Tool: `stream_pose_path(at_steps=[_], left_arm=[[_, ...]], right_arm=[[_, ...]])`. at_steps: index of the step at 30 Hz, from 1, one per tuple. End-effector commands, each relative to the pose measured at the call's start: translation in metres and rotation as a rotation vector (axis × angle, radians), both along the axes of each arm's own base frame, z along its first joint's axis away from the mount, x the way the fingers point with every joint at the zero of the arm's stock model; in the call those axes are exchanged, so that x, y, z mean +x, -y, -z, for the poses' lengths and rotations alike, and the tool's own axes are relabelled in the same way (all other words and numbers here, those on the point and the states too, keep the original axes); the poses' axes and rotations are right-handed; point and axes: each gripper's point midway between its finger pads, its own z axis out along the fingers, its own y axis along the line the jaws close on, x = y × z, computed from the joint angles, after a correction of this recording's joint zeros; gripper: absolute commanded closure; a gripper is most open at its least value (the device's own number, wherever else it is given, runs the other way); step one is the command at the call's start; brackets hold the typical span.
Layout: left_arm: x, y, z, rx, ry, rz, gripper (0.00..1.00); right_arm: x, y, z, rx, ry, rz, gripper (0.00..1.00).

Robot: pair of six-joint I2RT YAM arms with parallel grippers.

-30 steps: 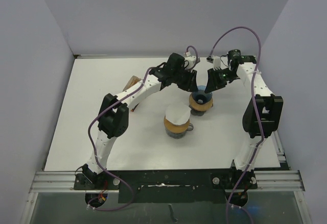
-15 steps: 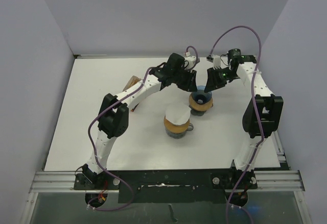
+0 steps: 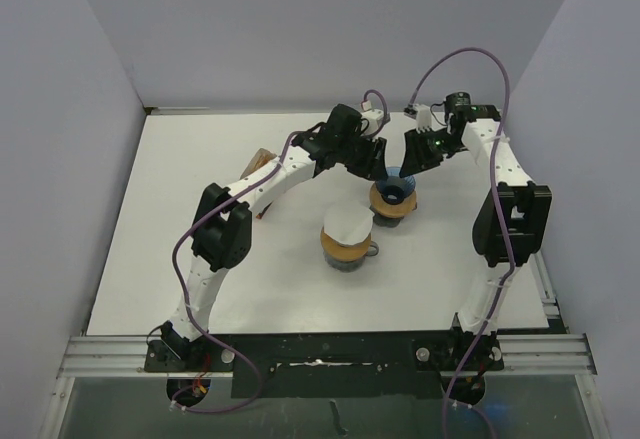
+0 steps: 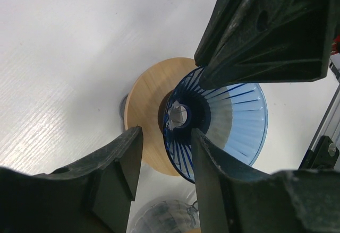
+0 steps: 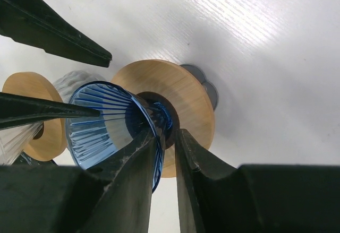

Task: Place the coffee filter in the dripper
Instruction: Place the coffee dripper on the coffee server.

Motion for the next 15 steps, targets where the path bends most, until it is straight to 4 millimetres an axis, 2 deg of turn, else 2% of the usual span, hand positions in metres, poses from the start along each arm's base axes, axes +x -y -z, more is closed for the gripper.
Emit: stream_pose_path(at_steps=[1,6,15], left_arm=[[-0.002,0.001,-0.039,-0.051,0.055,-0.012,0.58],[-0.004,-0.001,-0.036,-0.046,0.042,-0.015,0.58],[-0.006,0.003,-0.036,-0.064,0.016,-0.006,0.66]], right_arm=[[0.013,0.002,-0.006,-0.008,0.039,0.013,0.78],[0.015,0.004,-0.004,-0.007,0.036,0.017,0.78],[0.012,0.005,-0.014,-0.003,0.055,0.014,0.72]])
